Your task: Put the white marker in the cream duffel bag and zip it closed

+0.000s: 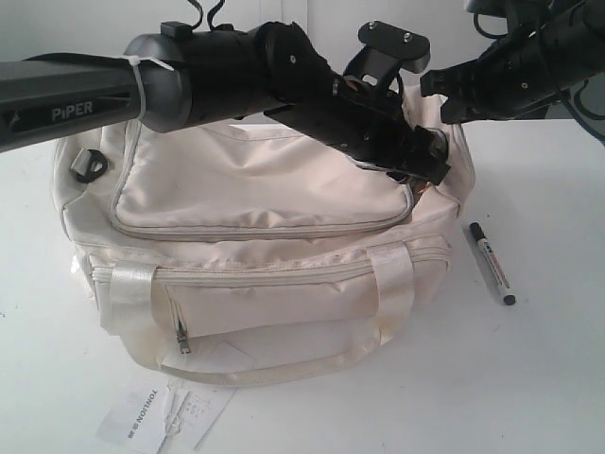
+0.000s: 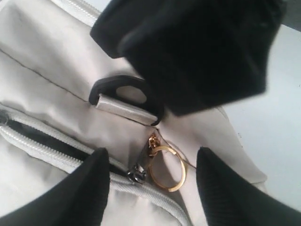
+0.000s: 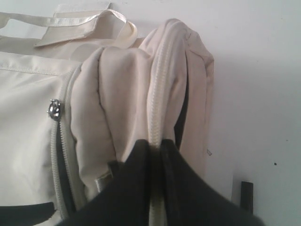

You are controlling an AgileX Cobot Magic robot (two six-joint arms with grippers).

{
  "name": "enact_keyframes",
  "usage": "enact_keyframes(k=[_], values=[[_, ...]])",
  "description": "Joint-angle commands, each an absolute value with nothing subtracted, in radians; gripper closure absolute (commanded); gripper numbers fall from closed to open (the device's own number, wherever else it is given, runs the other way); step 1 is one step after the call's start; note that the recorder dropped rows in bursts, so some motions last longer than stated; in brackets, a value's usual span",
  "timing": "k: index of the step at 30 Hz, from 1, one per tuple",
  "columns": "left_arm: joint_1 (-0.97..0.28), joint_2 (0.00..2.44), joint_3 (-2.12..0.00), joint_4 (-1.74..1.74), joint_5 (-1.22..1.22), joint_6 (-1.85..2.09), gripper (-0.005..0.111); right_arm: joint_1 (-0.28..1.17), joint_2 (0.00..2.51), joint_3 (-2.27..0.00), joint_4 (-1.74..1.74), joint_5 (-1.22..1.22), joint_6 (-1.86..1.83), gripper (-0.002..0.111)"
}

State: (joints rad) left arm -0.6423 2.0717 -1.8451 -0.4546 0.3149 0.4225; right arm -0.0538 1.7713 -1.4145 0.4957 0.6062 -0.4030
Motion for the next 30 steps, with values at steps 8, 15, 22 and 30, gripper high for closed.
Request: enact_keyframes(k=[8,15,22,30], values=[[-0.675,2.085,-1.852,-0.464,0.354,0.530,0.048,-0.060,1.772,-1.421,0.499,0.598,-0.398,0.108],[-0.675,2.105,-1.852,-0.453,0.329,0.675,0.048,-0.060,1.772,-1.421,0.499,0.598,-0.398,0.108],[-0.675,2.105,-1.852,-0.444,0.367,1.051,0.048,-0.060,1.772,-1.421,0.499,0.598,-0.398,0.108],[-0.672,2.107,-1.852,-0.444,0.336,1.147,0.055,-0.060,1.772,-1.421,0.499,0.598,-0.398,0.108]])
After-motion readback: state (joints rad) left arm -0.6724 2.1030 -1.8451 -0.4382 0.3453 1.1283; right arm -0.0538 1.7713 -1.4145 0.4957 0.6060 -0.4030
